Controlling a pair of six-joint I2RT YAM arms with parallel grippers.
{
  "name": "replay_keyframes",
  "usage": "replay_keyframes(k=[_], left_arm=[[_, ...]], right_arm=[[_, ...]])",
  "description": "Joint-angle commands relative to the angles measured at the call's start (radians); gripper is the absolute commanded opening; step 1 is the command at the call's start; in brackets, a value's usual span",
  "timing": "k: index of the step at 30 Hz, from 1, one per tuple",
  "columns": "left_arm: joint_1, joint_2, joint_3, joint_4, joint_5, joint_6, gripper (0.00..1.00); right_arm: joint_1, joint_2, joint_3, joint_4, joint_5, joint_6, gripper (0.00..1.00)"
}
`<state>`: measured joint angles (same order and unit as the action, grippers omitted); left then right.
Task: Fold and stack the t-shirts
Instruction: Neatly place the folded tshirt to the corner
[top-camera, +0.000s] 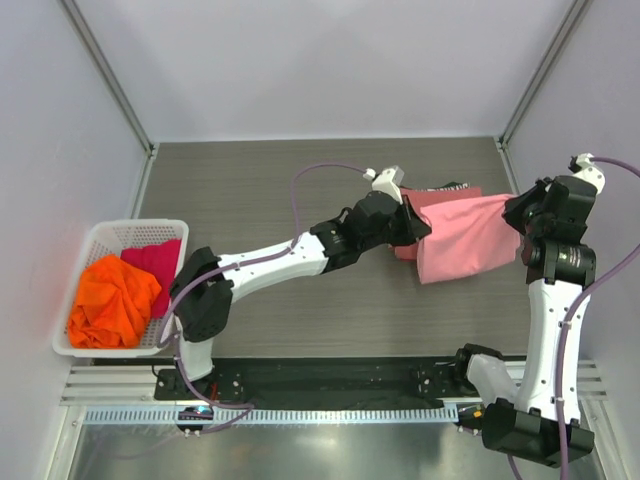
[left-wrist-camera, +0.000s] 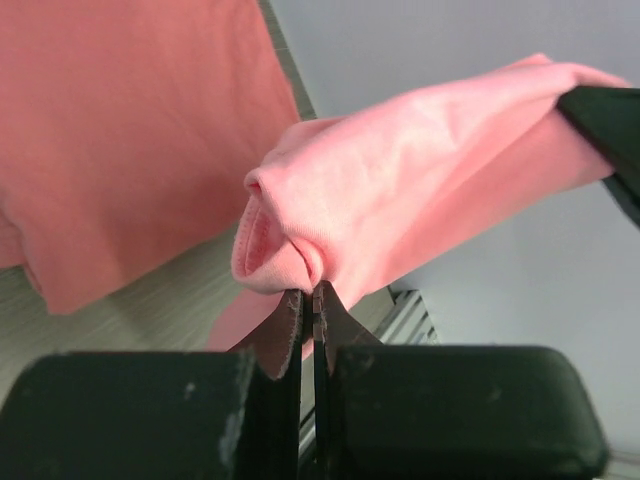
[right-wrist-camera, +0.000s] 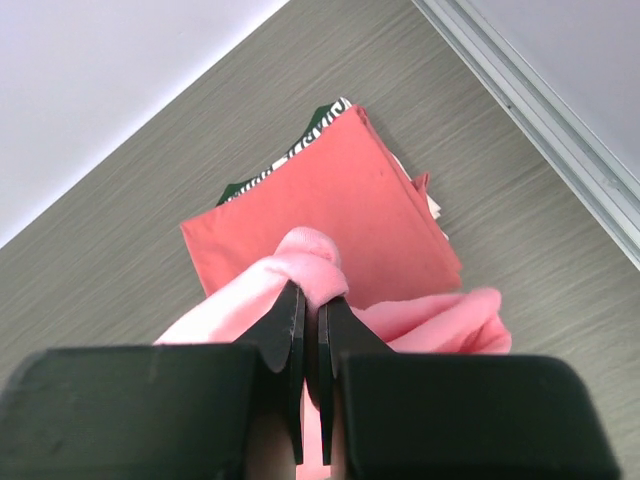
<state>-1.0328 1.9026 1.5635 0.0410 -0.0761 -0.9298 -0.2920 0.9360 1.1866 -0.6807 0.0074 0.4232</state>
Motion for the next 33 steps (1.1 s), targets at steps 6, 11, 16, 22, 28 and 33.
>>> replay_keyframes(k=[6,11,16,22,28,33], left_arm=[[-0.024,-0.097,-0.057,0.091,-0.076,0.016,0.0],[-0.024,-0.047,-0.013,0.076,-0.07,0.022,0.0],[-0.019,-0.024,0.029,0.054,-0.091,0.048,0.0],[0.003,0.013,0.075,0.039,-0.064,0.045,0.0],[0.036,0.047,0.131,0.02,-0.045,0.043,0.0],[0.072,0.099,0.184,0.011,-0.004,0.016,0.0]], right_arm=[[-0.004,-0.049,-0.041,-0.039,0.046,-0.034,0.01],[-0.004,-0.014,-0.064,-0.011,0.054,-0.02,0.01],[-0.004,0.02,-0.094,0.038,0.059,-0.005,0.01],[-0.004,0.072,-0.081,0.081,0.051,0.008,0.01],[-0.004,0.138,-0.032,0.107,0.045,0.008,0.01],[-0.004,0.22,-0.002,0.144,0.037,0.008,0.01]])
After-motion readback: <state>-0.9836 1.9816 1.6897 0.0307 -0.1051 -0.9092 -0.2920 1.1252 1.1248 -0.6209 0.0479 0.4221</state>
